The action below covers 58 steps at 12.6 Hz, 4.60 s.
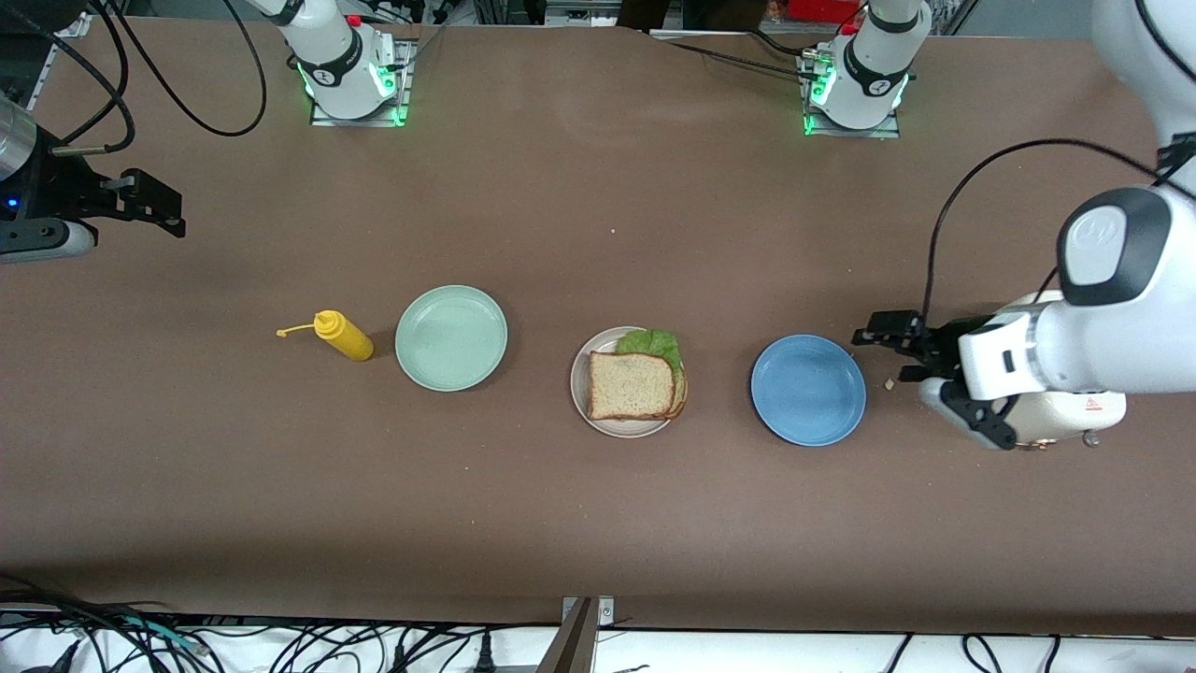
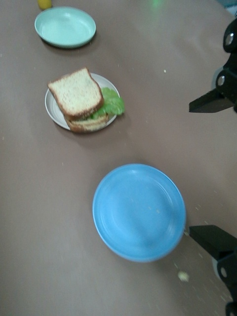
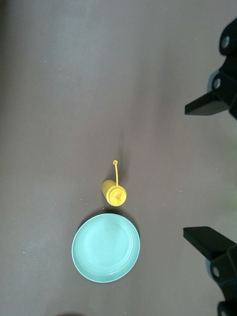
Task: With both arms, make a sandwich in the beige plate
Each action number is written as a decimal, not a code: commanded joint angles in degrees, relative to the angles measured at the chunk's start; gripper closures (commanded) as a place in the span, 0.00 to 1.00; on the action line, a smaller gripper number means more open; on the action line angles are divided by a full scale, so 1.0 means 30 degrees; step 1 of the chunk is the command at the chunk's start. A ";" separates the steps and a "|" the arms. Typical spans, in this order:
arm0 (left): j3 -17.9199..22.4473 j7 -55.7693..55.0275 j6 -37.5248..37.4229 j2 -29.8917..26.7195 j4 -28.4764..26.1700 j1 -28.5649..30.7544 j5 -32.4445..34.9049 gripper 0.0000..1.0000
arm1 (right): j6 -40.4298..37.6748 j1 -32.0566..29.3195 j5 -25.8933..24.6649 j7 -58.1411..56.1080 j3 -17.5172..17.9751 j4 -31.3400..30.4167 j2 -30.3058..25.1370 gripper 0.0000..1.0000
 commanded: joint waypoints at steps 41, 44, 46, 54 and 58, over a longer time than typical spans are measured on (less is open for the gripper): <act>0.6332 -0.4300 -0.1695 -0.7748 -0.3707 -0.4211 0.4163 0.00 | 0.1227 -0.0168 0.0367 -0.0068 -0.0012 0.0242 0.0574 0.00; 0.6155 -0.4125 -0.1665 -0.8274 -0.4029 -0.4182 0.4256 0.00 | 0.0731 -0.0022 0.1240 0.0019 0.0135 0.0242 0.0253 0.00; 0.5835 -0.4095 -0.1694 -0.8831 -0.4730 -0.4183 0.4315 0.00 | 0.0554 -0.0022 0.1362 0.0049 0.0164 0.0242 0.0222 0.00; 0.5891 -0.2806 -0.1343 -0.8775 -0.4704 -0.4153 0.4315 0.00 | 0.0437 -0.0022 0.1333 -0.0010 0.0369 0.0242 0.0193 0.00; 0.5891 -0.2806 -0.1342 -0.8775 -0.4704 -0.4153 0.4344 0.00 | 0.0317 -0.0051 0.1129 0.0019 0.0340 -0.0805 -0.0534 0.00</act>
